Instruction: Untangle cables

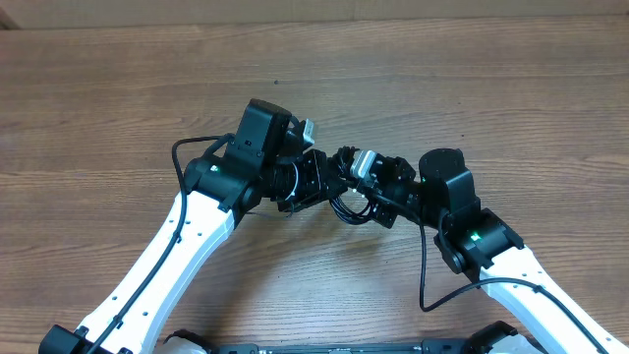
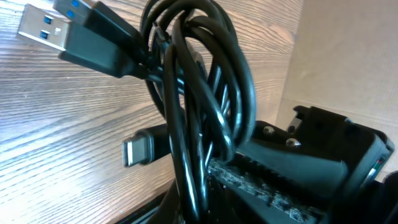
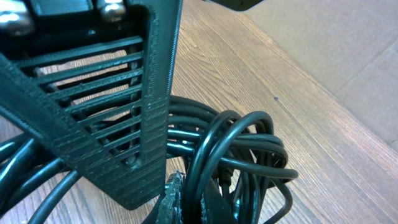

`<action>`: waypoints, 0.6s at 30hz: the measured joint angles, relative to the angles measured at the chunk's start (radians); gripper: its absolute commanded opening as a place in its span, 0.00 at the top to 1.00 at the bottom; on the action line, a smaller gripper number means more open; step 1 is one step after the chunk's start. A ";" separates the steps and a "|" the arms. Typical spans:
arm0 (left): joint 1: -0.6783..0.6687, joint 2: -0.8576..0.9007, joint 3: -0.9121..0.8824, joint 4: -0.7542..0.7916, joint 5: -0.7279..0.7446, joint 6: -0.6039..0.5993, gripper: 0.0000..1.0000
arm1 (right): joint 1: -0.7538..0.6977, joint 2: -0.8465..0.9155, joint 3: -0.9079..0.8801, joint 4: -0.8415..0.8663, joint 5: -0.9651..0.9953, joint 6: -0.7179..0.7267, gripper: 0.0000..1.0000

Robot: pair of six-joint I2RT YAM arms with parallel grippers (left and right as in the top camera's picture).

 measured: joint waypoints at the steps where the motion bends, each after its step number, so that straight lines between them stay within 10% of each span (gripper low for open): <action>1: 0.000 0.000 0.000 -0.007 -0.008 0.000 0.96 | 0.000 0.001 0.000 0.001 0.000 0.009 0.96; 18: -0.011 0.000 0.005 -0.155 -0.385 0.007 0.96 | 0.002 0.008 0.002 0.134 -0.010 0.232 0.96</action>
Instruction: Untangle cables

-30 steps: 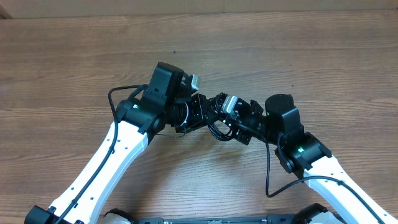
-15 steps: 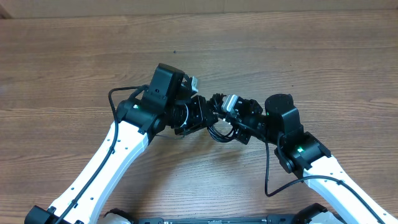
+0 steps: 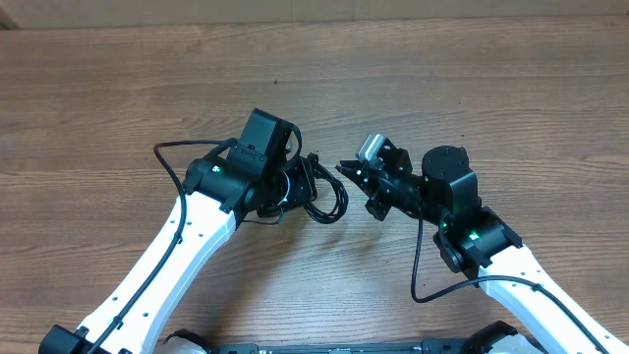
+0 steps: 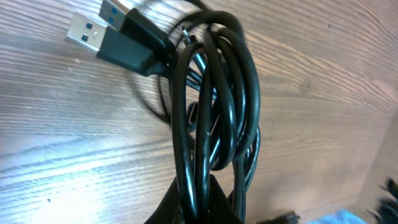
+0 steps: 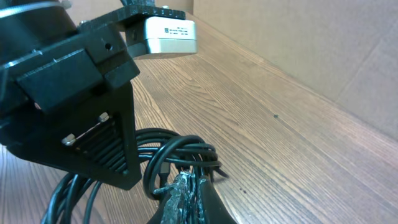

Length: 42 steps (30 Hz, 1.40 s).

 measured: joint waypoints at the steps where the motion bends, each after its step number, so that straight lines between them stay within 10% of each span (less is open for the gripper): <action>1: 0.000 0.000 0.000 0.000 -0.009 0.000 0.96 | 0.000 0.000 0.000 0.000 0.000 0.008 0.96; 13: 0.000 0.000 0.000 0.015 0.019 0.197 0.96 | 0.000 0.000 0.001 -0.058 0.001 0.059 0.56; 28: 0.000 0.000 0.000 0.136 0.084 0.554 0.96 | 0.000 0.000 0.001 -0.082 -0.001 0.492 0.54; 35: -0.004 0.000 0.000 0.151 0.085 0.650 0.96 | 0.000 0.000 0.001 -0.089 0.001 0.652 0.28; 42: -0.019 0.000 0.000 0.151 0.085 0.765 0.96 | 0.000 0.000 0.001 -0.089 -0.022 0.694 0.28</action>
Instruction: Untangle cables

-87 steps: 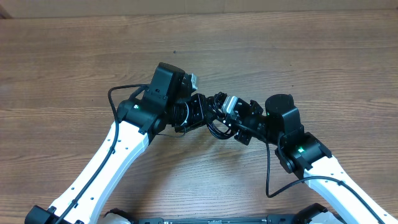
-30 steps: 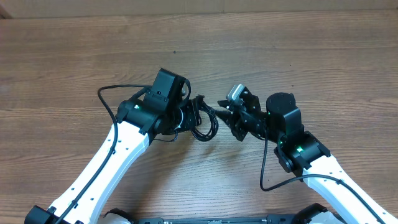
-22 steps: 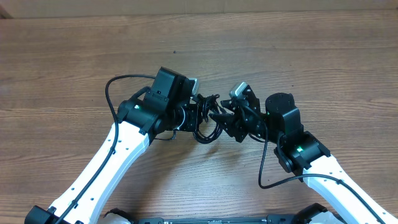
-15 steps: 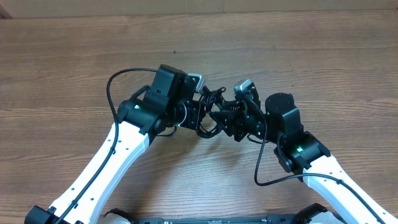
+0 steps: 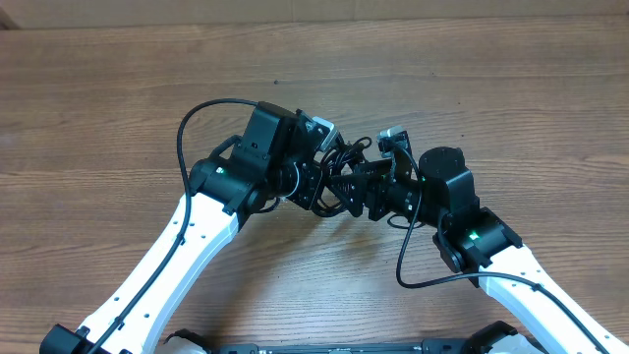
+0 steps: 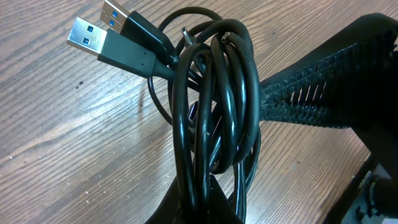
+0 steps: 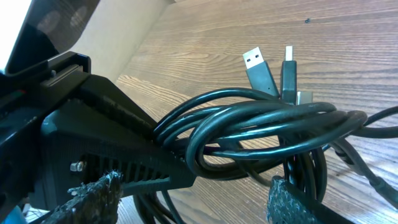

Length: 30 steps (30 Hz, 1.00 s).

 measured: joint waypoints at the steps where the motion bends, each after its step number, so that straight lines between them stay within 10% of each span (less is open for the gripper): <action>1: 0.000 0.000 0.000 0.000 0.000 0.013 0.96 | 0.000 0.000 0.000 0.000 -0.002 0.000 0.30; 30: -0.002 0.001 -0.001 0.033 0.029 0.105 0.96 | 0.000 0.050 0.002 0.060 0.121 0.447 0.55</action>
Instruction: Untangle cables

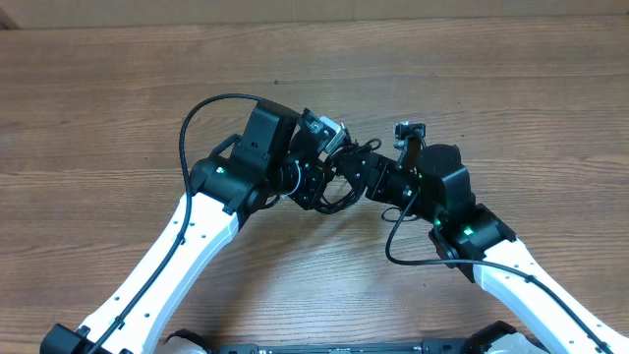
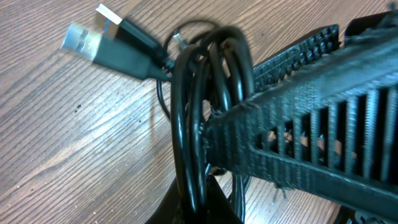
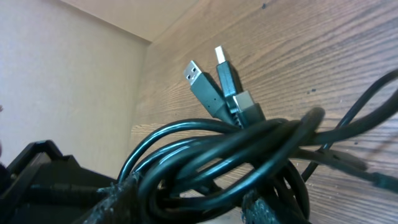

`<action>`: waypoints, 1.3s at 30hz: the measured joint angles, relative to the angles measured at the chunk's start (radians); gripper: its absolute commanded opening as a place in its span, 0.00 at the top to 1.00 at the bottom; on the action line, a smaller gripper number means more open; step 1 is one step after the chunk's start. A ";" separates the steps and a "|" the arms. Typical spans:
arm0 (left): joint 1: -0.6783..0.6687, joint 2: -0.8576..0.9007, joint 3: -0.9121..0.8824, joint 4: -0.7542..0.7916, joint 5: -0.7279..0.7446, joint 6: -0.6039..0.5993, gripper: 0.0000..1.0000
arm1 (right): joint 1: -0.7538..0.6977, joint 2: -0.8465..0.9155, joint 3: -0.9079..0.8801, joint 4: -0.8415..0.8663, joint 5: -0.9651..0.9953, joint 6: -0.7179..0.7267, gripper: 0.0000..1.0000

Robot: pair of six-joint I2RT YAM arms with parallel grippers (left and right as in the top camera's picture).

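Observation:
A bundle of black cables (image 2: 205, 93) hangs just above the wooden table between both arms. My left gripper (image 2: 196, 200) is shut on several strands at the bundle's lower end. Two USB plugs (image 2: 93, 38) stick out at the bundle's far side. My right gripper (image 3: 193, 202) is open, with one rough pad (image 3: 121, 199) left of the coiled loops (image 3: 230, 149) and the other pad at their right. The plugs (image 3: 214, 87) point away above it. In the overhead view the left gripper (image 1: 316, 187) and right gripper (image 1: 356, 180) meet at the bundle (image 1: 337, 200).
The bare wooden table (image 1: 491, 88) spreads all around. A beige wall (image 1: 314, 8) lines the far edge. The left arm's own lead (image 1: 197, 113) arcs out behind it, and the right arm's lead (image 1: 393, 246) loops toward the front.
My right gripper has moved further over the bundle and its fingers stand closer together around the loops. The left gripper still holds the bundle in about the same place.
Both grippers were close together at the bundle, the right one shut. Then the arms stood apart, with the bundle in the left gripper alone. Later the right gripper was wide open beside the bundle again, and now its fingers straddle the loops.

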 measured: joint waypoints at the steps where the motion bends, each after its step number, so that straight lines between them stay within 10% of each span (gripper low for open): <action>1: 0.000 0.002 0.000 0.000 0.000 0.000 0.96 | 0.000 0.006 0.002 0.000 -0.001 0.003 0.57; 12: 0.001 0.005 -0.001 0.004 -0.008 0.003 0.96 | 0.000 0.036 0.015 0.031 -0.019 0.031 0.77; 30: 0.007 0.019 -0.003 0.005 0.080 0.003 0.96 | 0.002 0.036 0.025 -0.029 0.047 0.014 0.76; 39: 0.007 0.021 -0.003 0.007 0.098 0.003 0.96 | 0.002 0.036 0.027 -0.023 0.074 0.010 0.96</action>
